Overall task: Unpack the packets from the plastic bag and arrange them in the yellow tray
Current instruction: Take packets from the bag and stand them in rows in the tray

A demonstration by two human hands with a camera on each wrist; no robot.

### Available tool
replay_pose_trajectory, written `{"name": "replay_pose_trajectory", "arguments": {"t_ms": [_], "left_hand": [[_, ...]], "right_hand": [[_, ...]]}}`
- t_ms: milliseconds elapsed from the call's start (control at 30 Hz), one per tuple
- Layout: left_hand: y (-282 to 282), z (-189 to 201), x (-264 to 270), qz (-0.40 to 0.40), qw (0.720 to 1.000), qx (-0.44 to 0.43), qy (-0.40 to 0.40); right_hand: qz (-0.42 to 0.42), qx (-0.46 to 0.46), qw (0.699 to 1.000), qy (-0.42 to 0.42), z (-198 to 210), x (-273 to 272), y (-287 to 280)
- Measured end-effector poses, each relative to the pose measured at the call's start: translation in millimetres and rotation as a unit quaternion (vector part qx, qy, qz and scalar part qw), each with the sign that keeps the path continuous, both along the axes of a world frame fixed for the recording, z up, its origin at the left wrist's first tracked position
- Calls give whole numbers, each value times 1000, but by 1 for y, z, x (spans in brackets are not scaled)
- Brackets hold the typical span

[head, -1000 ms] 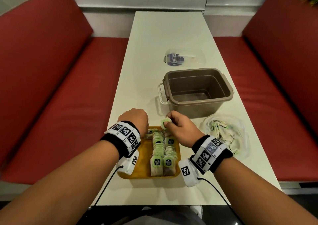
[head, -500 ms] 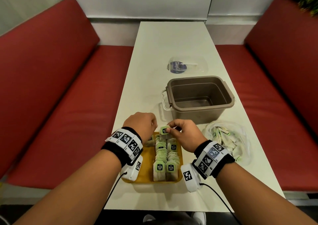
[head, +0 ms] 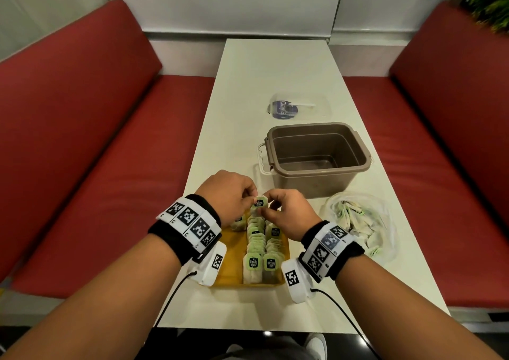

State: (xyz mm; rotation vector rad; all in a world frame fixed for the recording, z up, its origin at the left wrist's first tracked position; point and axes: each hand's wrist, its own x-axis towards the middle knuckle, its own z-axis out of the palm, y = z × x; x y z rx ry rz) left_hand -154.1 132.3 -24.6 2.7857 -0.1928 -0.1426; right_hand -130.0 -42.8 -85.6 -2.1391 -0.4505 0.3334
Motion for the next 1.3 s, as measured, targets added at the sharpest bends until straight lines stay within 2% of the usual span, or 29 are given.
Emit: {"name": "replay_pose_trajectory", "arguments": {"t_ms": [100,233,400,533,633,767,900,1133,1300], "left_hand": [[2,5,2,-6,998,41,39],[13,1,6,53,990,97,83],[16,-27,11,99,968,152,172],[9,-50,13,149,962,153,168],[4,-59,15,170,959,160,160],[2,-66,9,169,948,192,191],[2,-75,5,164,943,163,239],[-2,-80,7,191,937,102,274],[-5,-69,9,175,931,163,276]], "right_hand": [[9,-35,999,3,-5,1,-1],[-1,-87,996,3,-5,2,-11],[-33,-201,979,20,-13,7,-22],[-3,-239,968,72,-17,4,-25],[7,-230,969,84,-18,3,-27],[8,-206,971,122,-18,3,-28],[3,-165,973,163,-18,2,-29],[11,-150,975,164,-17,1,-32],[29,-176,974,139,-12,1,-35]]}}
